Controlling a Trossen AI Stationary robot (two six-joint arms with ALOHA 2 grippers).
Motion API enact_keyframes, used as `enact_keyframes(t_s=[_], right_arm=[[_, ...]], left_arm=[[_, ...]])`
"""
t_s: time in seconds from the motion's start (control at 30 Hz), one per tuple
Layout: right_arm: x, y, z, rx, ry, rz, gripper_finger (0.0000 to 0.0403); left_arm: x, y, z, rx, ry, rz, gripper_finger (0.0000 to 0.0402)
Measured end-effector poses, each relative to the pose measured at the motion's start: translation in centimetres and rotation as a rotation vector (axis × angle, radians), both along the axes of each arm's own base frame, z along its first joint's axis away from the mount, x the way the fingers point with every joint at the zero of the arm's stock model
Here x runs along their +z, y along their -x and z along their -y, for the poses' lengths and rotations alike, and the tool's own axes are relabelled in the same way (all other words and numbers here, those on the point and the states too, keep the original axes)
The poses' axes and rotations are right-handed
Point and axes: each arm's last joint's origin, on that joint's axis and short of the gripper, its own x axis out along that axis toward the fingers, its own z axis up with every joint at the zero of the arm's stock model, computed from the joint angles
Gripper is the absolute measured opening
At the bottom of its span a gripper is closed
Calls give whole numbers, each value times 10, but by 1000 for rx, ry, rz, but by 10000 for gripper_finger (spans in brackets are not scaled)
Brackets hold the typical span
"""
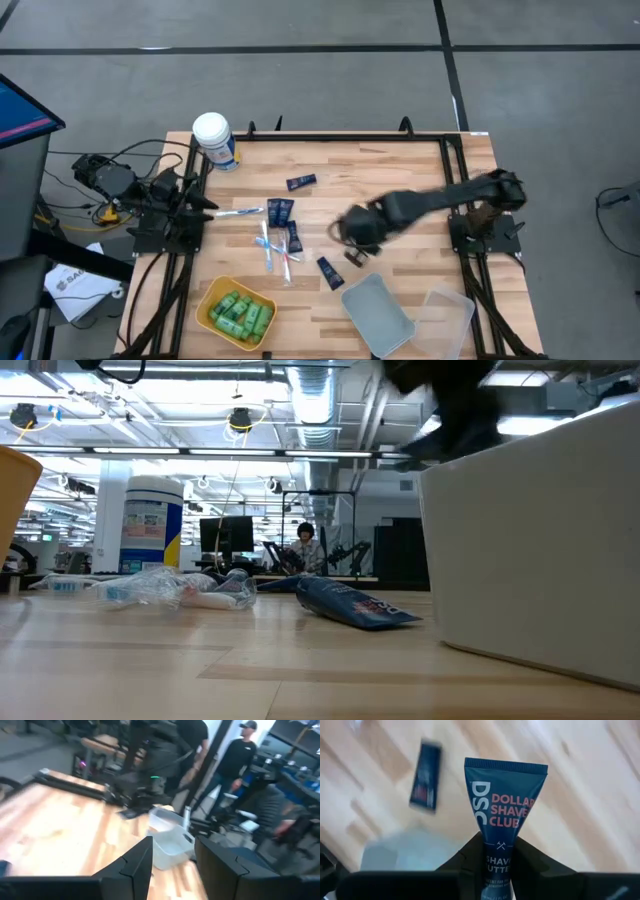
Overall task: Pick & Place Travel size toiletries
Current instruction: Put the blue shave cream into the transparent bin
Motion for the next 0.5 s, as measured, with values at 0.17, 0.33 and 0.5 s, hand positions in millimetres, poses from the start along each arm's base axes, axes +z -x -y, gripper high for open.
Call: enact_keyframes(t_s=[0.17, 0.33, 0.5], right_arm=[[16, 44, -54, -102, 37, -58, 63], [16, 85, -108, -221, 45, -108, 63], [4, 119, -154, -354, 45, -139, 63]], left_arm=[[1, 0, -3, 75, -40, 14, 143], [1, 0, -5, 141, -46, 17, 143], [1, 0, -6, 179, -47, 19, 143]])
